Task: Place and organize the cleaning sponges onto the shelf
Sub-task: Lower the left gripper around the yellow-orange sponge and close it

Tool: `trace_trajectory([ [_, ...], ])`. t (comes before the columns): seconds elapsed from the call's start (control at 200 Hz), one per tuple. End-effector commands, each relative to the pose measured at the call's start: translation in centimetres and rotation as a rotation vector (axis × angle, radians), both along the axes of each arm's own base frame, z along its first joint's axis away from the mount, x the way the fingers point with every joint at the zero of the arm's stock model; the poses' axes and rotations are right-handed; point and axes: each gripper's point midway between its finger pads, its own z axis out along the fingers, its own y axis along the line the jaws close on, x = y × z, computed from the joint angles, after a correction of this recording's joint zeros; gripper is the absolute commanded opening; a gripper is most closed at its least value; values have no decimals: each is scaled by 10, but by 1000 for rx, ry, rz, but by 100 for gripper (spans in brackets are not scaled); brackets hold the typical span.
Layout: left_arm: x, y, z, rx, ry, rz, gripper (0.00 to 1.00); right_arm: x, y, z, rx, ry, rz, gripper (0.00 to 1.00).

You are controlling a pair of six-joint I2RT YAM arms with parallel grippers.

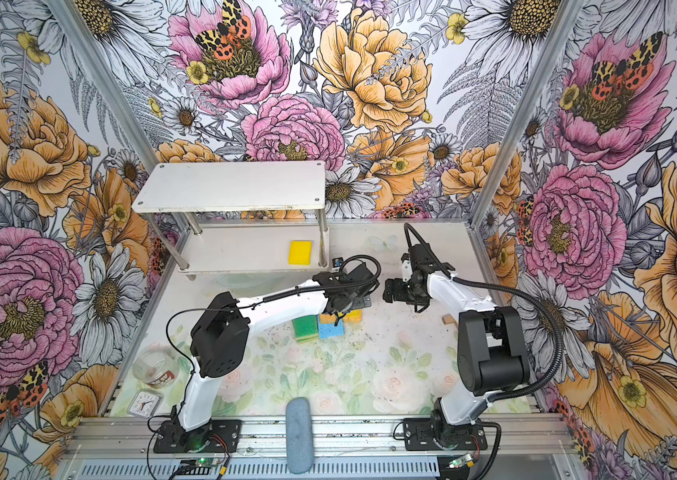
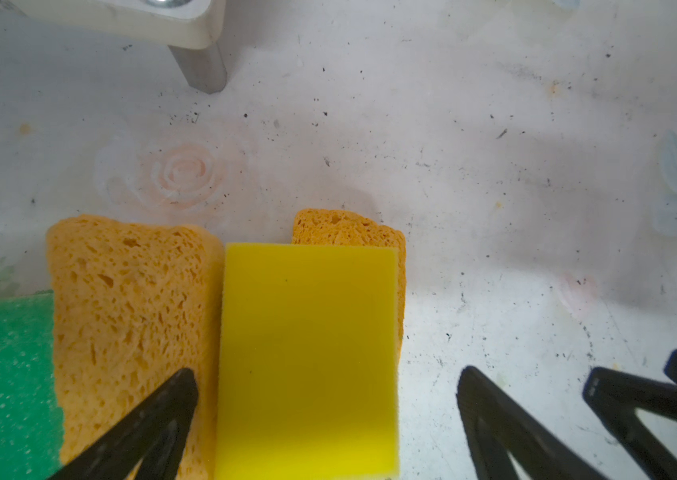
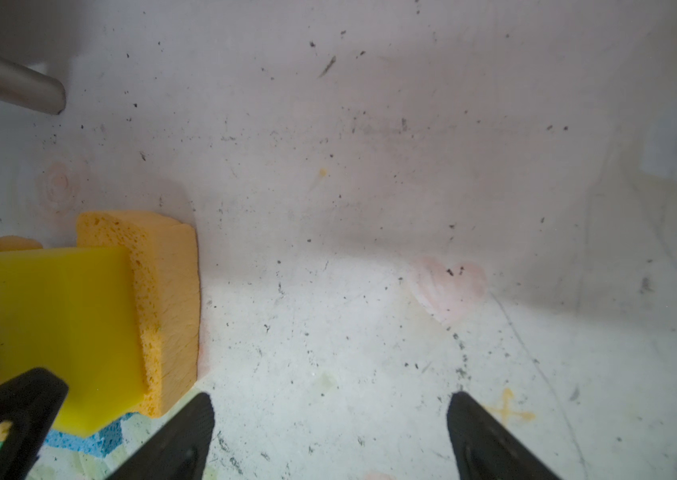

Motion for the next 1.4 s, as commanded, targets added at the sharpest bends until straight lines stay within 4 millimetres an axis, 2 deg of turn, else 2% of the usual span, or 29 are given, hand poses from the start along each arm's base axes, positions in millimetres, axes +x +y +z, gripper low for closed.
trace_trajectory([
  [0.0,3,-5,-7,-1,10,18,99,2,-1,-4,11,3,-8,90],
  [0.34,7,-11,10,-20,-24,6,99,3,-3,-5,5,5,-11,90],
  [0.676,5,-12,-1,-14,3,1,99,2,-3,-8,3,14,-12,90],
  [1.391,-1,2,-26,19,57,28,99,3,-2,-11,8,20,-10,89],
])
